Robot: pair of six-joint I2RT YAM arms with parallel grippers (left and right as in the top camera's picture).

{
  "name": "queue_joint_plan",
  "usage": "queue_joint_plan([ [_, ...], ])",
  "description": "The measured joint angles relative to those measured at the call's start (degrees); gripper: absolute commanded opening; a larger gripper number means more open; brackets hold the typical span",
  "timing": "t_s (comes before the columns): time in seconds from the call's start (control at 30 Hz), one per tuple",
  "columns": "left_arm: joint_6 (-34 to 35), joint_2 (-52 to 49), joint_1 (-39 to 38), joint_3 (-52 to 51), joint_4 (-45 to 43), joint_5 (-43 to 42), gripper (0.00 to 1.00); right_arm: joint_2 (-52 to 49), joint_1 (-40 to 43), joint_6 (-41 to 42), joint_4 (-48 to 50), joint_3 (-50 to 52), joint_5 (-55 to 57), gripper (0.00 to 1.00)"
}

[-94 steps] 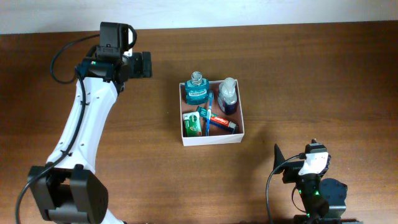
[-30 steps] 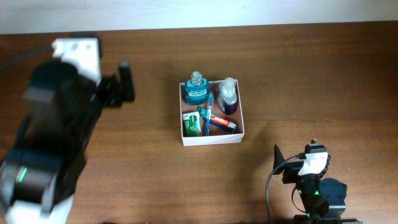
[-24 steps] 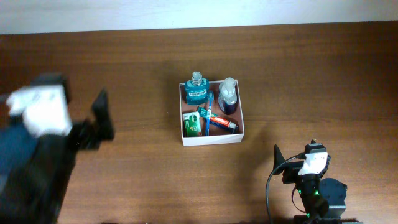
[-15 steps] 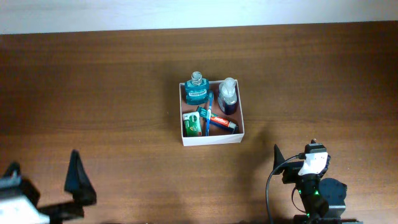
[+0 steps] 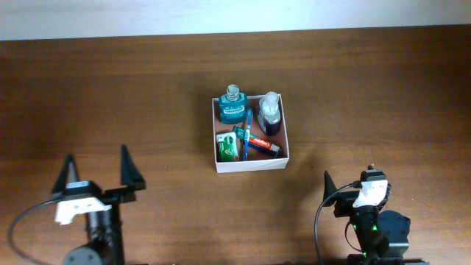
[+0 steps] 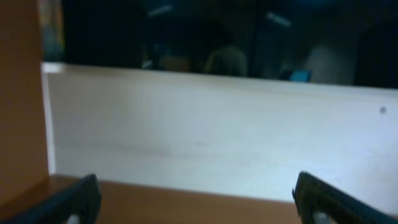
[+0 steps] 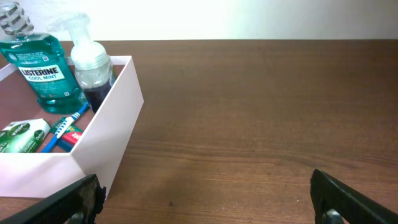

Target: Pack container

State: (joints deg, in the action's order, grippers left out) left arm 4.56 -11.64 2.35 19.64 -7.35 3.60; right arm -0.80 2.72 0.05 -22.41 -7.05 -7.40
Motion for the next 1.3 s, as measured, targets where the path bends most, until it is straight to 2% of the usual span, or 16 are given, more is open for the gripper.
queue_joint_plan([
  [0.13,0.00,0.11,0.00,-12.11,-15.21,-2.93,0.99,0.00,0.00,0.00,-0.04,0.00,0.00,0.98],
  [0.27,0.00,1.07,0.00,-17.66,-18.91,-4.22,0.99,0.00,0.00,0.00,-0.09,0.00,0.00,0.98],
  [0.6,0.00,10.49,0.00,-18.69,-7.08,-4.98,0.99,0.00,0.00,-0.02,-0.07,0.00,0.00,0.98],
  [0.77,0.00,10.80,-0.87,-18.69,-2.34,-5.14,0.99,0.00,0.00,0.00,-0.07,0.00,0.00,0.98],
  [1.07,0.00,10.80,-2.08,-18.71,11.50,-5.14,0.99,0.00,0.00,-0.02,-0.07,0.00,0.00,0.98],
  [1.3,0.00,10.80,-2.08,-18.71,12.09,-4.63,0.99,0.00,0.00,-0.09,-0.07,0.00,0.00,0.98],
])
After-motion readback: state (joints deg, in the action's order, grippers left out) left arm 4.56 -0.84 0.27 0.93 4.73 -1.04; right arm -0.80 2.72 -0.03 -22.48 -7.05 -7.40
